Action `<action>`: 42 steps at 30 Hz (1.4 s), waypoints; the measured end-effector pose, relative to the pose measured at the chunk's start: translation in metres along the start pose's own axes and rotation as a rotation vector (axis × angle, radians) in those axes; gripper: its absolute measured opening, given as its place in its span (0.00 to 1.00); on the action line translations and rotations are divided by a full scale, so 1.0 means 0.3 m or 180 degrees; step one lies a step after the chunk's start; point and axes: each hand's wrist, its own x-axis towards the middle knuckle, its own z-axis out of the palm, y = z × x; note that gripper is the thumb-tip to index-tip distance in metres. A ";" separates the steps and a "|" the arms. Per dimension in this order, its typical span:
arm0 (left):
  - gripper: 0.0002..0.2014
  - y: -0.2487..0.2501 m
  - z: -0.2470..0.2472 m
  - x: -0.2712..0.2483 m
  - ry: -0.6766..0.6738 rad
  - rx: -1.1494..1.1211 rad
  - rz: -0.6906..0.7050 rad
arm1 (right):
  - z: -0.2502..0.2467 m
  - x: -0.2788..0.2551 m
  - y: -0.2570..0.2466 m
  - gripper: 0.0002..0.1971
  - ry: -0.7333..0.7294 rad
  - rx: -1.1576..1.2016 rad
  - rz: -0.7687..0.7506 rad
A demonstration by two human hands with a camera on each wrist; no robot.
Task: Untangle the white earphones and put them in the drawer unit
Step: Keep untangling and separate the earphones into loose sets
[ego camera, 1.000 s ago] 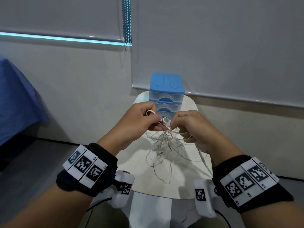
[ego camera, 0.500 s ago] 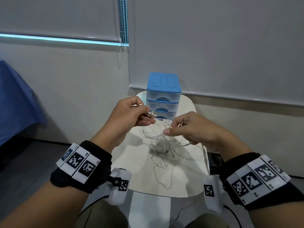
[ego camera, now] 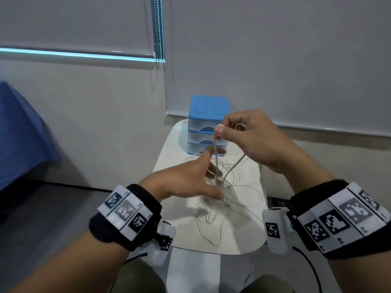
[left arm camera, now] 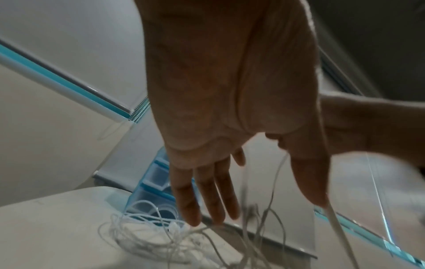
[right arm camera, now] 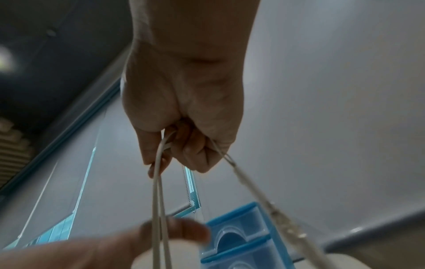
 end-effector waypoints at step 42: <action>0.11 -0.044 0.001 0.013 0.0818 0.0558 0.0592 | -0.159 0.063 -0.031 0.06 0.2175 0.1601 -0.0207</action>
